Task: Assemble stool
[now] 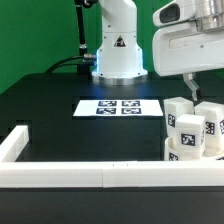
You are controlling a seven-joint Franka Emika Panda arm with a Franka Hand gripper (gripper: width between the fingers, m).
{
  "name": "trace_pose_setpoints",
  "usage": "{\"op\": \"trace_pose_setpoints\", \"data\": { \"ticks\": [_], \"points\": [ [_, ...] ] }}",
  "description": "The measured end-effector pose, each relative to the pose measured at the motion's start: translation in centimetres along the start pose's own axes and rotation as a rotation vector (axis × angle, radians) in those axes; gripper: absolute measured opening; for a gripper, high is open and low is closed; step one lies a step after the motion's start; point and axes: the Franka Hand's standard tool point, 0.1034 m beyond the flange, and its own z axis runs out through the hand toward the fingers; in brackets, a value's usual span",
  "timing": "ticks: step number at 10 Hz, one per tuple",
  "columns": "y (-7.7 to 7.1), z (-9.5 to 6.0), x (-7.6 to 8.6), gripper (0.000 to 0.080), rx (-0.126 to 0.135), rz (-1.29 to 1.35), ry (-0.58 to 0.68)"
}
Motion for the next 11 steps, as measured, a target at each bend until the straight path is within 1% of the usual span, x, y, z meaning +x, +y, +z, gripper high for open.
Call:
{"op": "trace_pose_setpoints", "data": {
  "ticks": [1, 2, 3, 4, 5, 6, 7, 10, 11],
  "points": [
    [0.1, 0.0, 0.1, 0.0649, -0.006, -0.065, 0.001],
    [0.2, 0.0, 0.1, 0.0649, -0.02, -0.199, -0.008],
    [0.2, -0.2, 0.4, 0.0649, -0.046, -0.406, -0.041],
    [-0.1, -0.1, 0.4, 0.0649, -0.057, -0.582, -0.078],
    [-0.4, -0.1, 0.2, 0.0649, -0.052, -0.673, -0.08],
    [0.2, -0.3, 0.2, 0.0649, -0.053, -0.706, -0.04],
    [0.6, -0.3, 0.2, 0.0649, -0.066, -0.764, -0.049],
    [1.2, -0.1, 0.5, 0.0649, -0.089, -0.966, -0.055],
    [1.2, 0.5, 0.5, 0.0649, -0.102, -1.027, -0.054]
  ]
}}
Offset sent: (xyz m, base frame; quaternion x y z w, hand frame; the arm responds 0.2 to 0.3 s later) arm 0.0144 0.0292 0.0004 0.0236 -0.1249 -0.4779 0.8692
